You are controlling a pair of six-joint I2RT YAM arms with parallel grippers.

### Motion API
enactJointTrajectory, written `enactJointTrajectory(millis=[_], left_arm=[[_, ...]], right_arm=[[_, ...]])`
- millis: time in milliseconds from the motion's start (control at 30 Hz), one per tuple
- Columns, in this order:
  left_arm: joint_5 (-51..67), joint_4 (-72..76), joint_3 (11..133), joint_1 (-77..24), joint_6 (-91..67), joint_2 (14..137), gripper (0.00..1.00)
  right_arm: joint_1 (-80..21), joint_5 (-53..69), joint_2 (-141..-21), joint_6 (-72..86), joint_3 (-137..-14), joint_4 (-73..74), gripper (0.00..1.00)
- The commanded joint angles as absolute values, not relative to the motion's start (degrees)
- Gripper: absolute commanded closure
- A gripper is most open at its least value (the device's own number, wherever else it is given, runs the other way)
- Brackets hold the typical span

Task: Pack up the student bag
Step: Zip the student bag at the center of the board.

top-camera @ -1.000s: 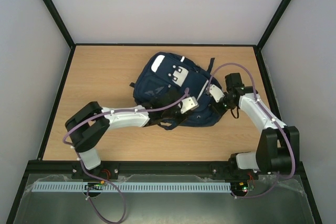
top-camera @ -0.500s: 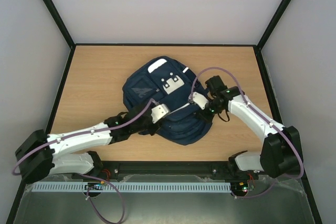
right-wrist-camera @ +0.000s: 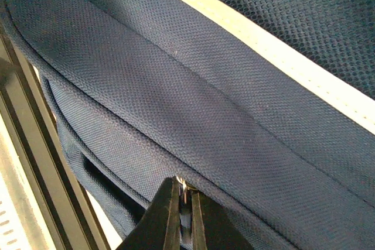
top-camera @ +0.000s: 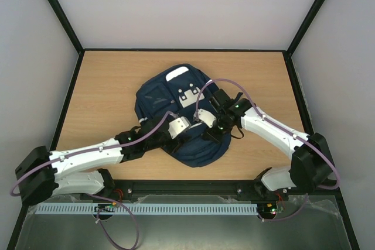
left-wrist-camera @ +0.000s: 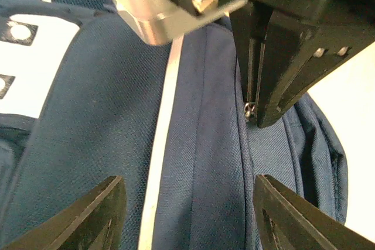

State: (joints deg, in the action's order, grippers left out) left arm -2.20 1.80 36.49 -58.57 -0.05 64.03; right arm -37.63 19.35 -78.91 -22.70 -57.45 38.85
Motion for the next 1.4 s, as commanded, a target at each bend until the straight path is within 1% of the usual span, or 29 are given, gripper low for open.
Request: enactJointTrajectory(millis=[0,267,400,433,533,567,633,733,867,1033,1167,1267,1300,1333,1367], left_arm=[[-2.38,4.80,37.96,-59.42,0.34,67.87,0.38],[-4.48,7.24,37.72,-59.65,0.81,72.62,0.41],[-5.07,8.98,38.28,-59.78,1.90,74.26,0.45],[-4.98,9.31,38.55,-59.80,2.59,74.53,0.48],[-4.65,9.76,39.03,-59.85,4.06,75.33,0.74],[-4.59,9.64,39.02,-59.85,4.35,75.52,0.80],[-4.71,9.22,38.79,-59.86,4.45,75.32,0.89],[-5.03,8.12,37.62,-60.10,3.83,73.11,0.93],[-6.19,5.18,35.83,-60.53,2.46,69.26,0.96],[-5.63,1.44,35.75,-60.82,0.01,66.58,0.96],[-7.19,-3.25,35.55,-60.98,-2.05,64.91,0.97],[-12.25,-8.72,35.89,-60.93,-4.58,64.23,0.98],[-12.56,-9.88,35.91,-60.92,-4.90,63.86,0.96],[-12.13,-10.31,35.76,-60.94,-4.85,63.13,0.89],[-11.60,-10.10,35.53,-61.02,-4.75,62.65,0.78]], right_arm=[[-38.41,22.12,-79.77,-20.49,-59.49,38.80,0.99],[-38.40,22.63,-79.37,-20.26,-59.08,38.76,0.99],[-38.41,23.08,-79.49,-20.13,-59.37,38.88,0.99],[-38.41,23.34,-79.62,-20.17,-59.45,38.90,0.99],[-38.32,23.65,-79.89,-20.63,-59.63,39.70,0.99],[-38.21,23.41,-79.97,-20.96,-59.75,40.05,0.99],[-37.51,22.54,-79.99,-21.91,-59.83,40.78,0.99],[-34.77,20.73,-79.73,-23.97,-58.57,41.34,0.99],[-28.16,20.13,-80.58,-27.80,-56.07,42.33,0.99],[-20.67,18.64,-82.55,-32.85,-54.12,42.30,0.99],[-19.36,17.91,-82.48,-33.77,-54.23,42.28,0.99],[-19.46,19.59,-81.46,-33.38,-54.32,42.22,0.99],[-20.06,19.99,-80.96,-32.95,-54.31,42.24,0.99],[-20.98,20.37,-80.64,-32.64,-54.25,42.17,0.99],[-22.05,20.47,-80.26,-32.16,-54.19,42.04,0.99]])
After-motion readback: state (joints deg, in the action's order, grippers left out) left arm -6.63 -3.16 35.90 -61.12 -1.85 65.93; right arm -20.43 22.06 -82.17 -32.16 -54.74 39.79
